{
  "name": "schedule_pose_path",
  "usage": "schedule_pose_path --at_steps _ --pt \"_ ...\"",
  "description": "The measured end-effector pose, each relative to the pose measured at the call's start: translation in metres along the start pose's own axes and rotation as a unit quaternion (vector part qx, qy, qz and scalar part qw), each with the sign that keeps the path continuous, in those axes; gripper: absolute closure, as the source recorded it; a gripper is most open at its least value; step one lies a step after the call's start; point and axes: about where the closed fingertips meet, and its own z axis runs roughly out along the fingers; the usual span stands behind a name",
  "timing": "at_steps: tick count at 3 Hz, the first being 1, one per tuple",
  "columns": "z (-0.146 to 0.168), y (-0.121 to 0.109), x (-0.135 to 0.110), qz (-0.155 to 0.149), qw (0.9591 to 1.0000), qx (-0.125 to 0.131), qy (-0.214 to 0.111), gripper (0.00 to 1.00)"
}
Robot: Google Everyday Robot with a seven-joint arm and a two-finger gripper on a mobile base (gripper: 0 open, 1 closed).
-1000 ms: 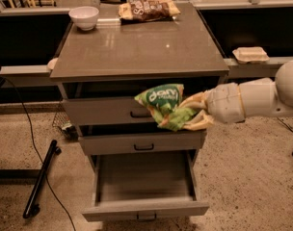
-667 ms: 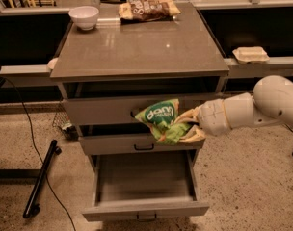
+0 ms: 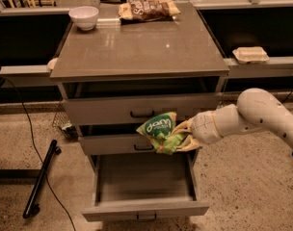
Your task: Place green rice chip bag into bottom drawer
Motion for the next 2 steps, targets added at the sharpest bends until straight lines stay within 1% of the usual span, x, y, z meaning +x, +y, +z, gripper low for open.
schedule_pose_path --at_steps 1,2 --pt "0.02 0.012 0.018 -0.014 0.9991 -0.028 0.031 1.0" --pt "0.051 0.039 0.06 -0.043 0.995 -0.076 0.048 1.0"
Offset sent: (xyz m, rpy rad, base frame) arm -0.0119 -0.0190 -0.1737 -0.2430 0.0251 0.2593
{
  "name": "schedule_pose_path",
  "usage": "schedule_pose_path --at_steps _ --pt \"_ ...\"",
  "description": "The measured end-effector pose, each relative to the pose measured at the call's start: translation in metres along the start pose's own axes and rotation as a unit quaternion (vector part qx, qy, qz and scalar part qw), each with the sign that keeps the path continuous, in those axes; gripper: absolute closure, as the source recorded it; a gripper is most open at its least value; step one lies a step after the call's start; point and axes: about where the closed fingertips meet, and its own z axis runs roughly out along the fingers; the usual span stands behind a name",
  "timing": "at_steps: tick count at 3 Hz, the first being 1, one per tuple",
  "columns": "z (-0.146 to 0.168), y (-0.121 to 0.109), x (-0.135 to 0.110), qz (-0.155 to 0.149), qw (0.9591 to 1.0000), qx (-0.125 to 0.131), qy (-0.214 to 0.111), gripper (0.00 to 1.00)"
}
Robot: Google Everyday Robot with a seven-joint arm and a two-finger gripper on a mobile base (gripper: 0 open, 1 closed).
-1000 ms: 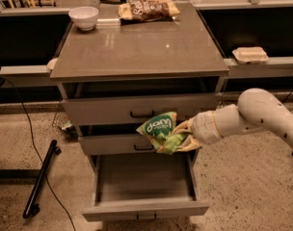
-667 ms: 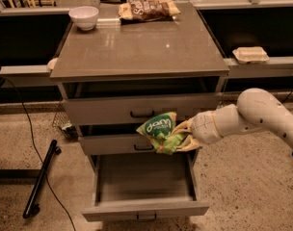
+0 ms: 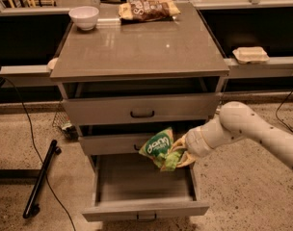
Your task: Place green rice chip bag into bottom drawer
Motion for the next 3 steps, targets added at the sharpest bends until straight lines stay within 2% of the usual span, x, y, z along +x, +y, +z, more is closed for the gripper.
schedule_pose_path --at_steps 1,2,3 --pt "0.043 0.025 0.046 -0.009 0.9993 -0.035 -0.007 1.0" --pt "0.093 0.054 0.095 0.019 0.9981 -0.054 -0.026 1.0" --pt "0.093 0.053 0.094 0.018 0.9981 -0.054 -0.025 1.0"
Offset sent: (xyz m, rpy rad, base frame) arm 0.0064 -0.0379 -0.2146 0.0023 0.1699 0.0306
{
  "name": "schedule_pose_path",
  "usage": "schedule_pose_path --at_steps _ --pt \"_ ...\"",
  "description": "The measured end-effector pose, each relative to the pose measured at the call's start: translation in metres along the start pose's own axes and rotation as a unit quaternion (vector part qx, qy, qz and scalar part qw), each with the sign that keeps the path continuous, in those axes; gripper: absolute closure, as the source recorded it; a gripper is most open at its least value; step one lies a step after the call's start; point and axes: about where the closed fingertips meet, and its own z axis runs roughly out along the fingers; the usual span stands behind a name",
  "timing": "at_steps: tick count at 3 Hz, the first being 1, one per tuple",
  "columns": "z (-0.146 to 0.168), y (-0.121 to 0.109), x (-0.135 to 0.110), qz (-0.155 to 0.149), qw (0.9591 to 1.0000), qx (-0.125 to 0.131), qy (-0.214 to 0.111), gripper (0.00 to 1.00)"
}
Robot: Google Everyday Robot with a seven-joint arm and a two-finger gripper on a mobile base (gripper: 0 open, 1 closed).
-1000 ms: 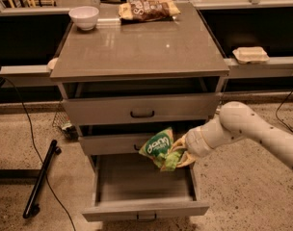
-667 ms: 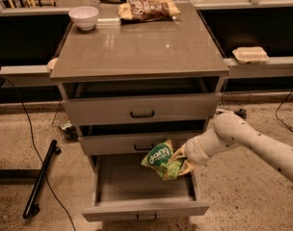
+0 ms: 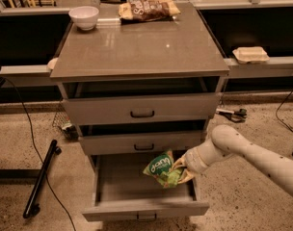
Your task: Place green rice chip bag into bottom drawer
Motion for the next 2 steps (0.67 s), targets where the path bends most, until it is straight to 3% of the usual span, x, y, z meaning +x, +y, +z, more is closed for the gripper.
schedule_pose_path --at_steps 2 --pt "0.104 0.001 0.075 0.067 0.9972 -0.033 0.01 1.0"
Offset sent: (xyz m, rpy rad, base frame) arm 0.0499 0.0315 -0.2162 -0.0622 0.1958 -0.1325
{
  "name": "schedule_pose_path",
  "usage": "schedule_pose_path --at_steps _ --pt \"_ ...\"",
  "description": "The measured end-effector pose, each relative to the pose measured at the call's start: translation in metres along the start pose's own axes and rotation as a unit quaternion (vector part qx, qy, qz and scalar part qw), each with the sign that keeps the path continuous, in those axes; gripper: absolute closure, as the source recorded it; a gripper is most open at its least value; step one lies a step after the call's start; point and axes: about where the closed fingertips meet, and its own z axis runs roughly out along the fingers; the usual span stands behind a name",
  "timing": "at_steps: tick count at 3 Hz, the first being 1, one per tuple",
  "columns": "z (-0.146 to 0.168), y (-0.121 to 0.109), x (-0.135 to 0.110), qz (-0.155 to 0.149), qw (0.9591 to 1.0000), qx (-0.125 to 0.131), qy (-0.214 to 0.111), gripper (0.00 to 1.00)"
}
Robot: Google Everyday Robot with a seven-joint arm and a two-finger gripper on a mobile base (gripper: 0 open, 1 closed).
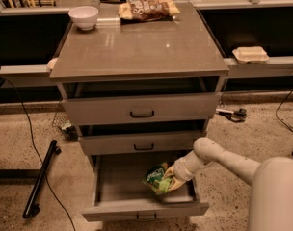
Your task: Place green rice chip bag into bottom drawer
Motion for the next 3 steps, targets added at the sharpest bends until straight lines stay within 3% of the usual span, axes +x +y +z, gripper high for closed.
schedule_pose_path --at_steps 1,2,3 --pt "0.041 -0.018 0.033 0.037 0.9989 0.025 -0.012 1.0" --pt "0.065 -0.033 0.051 0.068 0.9957 0.057 -0.024 0.84" --pt "0.081 -0.042 0.063 0.091 0.992 0.08 -0.036 0.61"
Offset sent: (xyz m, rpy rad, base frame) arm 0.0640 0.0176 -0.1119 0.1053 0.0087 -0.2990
